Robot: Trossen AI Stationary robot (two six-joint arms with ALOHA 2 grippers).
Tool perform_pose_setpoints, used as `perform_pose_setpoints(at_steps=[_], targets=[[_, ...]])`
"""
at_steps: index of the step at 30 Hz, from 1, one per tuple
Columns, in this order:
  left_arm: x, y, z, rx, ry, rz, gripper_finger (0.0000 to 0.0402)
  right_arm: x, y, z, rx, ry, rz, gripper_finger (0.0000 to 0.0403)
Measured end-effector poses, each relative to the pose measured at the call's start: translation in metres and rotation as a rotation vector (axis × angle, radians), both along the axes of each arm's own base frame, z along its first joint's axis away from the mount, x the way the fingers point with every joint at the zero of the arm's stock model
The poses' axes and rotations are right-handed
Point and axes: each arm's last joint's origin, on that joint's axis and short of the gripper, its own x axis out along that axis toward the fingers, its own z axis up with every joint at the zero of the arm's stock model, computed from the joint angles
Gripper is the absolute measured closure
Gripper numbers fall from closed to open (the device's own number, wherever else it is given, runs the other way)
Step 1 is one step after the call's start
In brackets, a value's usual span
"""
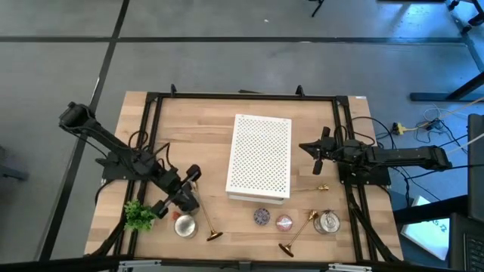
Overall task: Pick & Place candle stick holders
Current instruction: Adjust the shelf on the table
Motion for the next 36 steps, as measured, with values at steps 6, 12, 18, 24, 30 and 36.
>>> perform_pose_setpoints(at_steps=[6, 12, 18, 24, 30, 36], targets=[[0.009, -0.012, 0.011, 0.192, 0.205, 0.233, 0.0396, 0.000, 0.000, 0.000, 0.000, 0.000, 0.000, 0.0402], [0.012, -0.026, 0.034, 0.270, 0.289, 0.298, 0.0396, 0.000, 0.000, 0.000, 0.000, 0.000, 0.000, 0.0402], [0.009, -0.034, 0.046, 0.257, 0.408, 0.280, 0.0396, 0.000, 0.000, 0.000, 0.000, 0.000, 0.000, 0.0402], [0.006, -0.035, 0.046, 0.204, 0.583, 0.296, 0.0396, 0.000, 0.000, 0.000, 0.000, 0.000, 0.000, 0.0402], [-0.001, -0.031, 0.046, 0.140, 0.769, 0.304, 0.0395, 0.000, 0.000, 0.000, 0.000, 0.000, 0.000, 0.0402], [-0.003, -0.033, 0.039, 0.101, 0.943, 0.272, 0.0388, 0.000, 0.000, 0.000, 0.000, 0.000, 0.000, 0.0402]])
